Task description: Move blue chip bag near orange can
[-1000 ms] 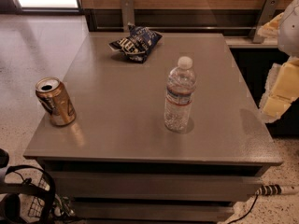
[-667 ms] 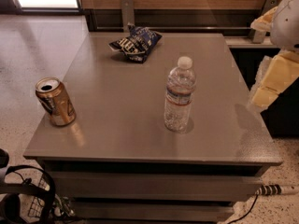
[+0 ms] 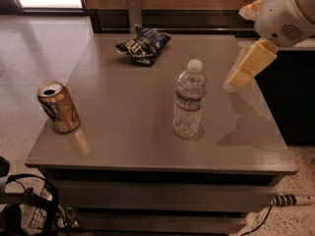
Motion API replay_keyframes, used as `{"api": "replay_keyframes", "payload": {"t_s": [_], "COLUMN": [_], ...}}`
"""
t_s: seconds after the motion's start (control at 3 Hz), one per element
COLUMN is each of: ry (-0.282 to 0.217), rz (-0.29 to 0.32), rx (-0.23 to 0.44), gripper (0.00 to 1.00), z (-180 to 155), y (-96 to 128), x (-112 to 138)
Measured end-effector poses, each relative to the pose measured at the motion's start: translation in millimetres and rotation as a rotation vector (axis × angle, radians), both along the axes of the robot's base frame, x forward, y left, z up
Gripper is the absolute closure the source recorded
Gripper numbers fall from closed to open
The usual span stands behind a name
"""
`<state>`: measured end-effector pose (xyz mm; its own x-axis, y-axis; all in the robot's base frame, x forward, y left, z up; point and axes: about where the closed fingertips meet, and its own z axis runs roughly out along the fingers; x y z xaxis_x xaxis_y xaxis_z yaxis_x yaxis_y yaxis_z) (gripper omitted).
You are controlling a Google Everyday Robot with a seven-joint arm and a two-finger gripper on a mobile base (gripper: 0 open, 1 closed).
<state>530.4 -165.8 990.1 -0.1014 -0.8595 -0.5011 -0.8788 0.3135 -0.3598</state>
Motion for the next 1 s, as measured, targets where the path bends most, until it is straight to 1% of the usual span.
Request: {"api": "replay_keyframes", "payload": {"t_s": [0.33,0.67,1.0], "ry": [-0.06,-0.092,-0.113], "rz": [-0.006,-0.021,-0.057], "rx": [0.084,0.103,0.107], "gripper": [0.0,0.0,0.0], "z": [-4.5,-6.6,-7.6], "y": [13.3,17.4,10.9], "x": [36.3,63.7,77.3]}}
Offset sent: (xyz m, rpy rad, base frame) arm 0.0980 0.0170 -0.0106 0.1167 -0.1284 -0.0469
